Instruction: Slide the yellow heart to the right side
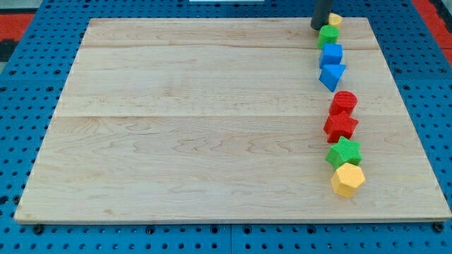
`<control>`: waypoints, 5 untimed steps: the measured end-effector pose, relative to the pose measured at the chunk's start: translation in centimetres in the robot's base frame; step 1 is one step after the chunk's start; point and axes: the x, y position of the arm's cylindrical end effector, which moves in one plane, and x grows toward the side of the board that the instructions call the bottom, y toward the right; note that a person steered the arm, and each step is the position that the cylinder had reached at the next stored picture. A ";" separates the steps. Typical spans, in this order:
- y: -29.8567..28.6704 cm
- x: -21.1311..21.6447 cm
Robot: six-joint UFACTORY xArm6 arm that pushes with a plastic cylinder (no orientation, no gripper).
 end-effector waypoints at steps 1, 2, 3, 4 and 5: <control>-4.7 0.5; -5.8 3.2; -3.7 3.2; -2.2 3.2; -2.2 3.6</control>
